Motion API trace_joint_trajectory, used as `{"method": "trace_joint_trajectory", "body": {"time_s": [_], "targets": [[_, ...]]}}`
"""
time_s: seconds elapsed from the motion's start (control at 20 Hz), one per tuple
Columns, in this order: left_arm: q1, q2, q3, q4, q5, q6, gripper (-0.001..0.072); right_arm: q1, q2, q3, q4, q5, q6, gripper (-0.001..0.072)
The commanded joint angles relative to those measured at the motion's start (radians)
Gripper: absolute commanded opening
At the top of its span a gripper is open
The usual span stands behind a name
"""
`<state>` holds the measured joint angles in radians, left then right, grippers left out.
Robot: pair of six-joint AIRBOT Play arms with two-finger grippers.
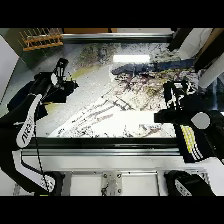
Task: Fold the clothes and pants, and hang the long-sleeved shirts on hangers.
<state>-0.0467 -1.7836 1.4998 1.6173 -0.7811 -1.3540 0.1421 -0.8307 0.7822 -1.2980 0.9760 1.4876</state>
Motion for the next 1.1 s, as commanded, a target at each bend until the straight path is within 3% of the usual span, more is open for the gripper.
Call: {"method": "trace_joint_trajectory", "body": {"time_s": [0.0,0.05,0.1,0.2,0.25,0.4,0.65,0.9,1.05], "targets": [[-0.005,-0.059,0.015,0.005,0.0,0.004,0.0704,0.001,-0.001,-0.001,0.0,0.0,0.0,0.0018],[-0.005,-0.058,0.016,0.005,-0.001,0.004,0.07,0.001,-0.001,-0.001,0.0,0.0,0.0,0.0018],[-0.006,-0.056,0.016,0.004,-0.004,-0.008,0.0514,0.001,-0.001,-0.001,0.0,0.0,0.0,0.0018],[-0.006,-0.051,0.016,0.004,-0.039,-0.07,0.0042,0.001,-0.001,-0.001,0.0,0.0,0.0,0.0018],[-0.008,-0.041,0.016,0.002,-0.071,-0.09,0.0005,0.001,-0.001,-0.001,0.0,0.0,0.0,0.0018],[-0.062,0.041,0.015,-0.013,-0.155,-0.104,0.0005,0.001,-0.001,-0.001,0.0,0.0,0.0,0.0018],[-0.3,0.24,0.015,-0.268,-0.263,-0.101,0.0005,0.001,-0.003,-0.001,0.0,-0.003,0.0,0.0018],[-0.618,0.303,0.015,-0.326,-0.223,-0.102,0.0005,0.001,-0.003,-0.001,0.048,0.0,0.004,0.0015],[-0.713,0.283,0.016,-0.327,-0.223,-0.118,0.0008,-0.005,0.009,0.002,0.037,0.0,-0.03,0.0016]]}}
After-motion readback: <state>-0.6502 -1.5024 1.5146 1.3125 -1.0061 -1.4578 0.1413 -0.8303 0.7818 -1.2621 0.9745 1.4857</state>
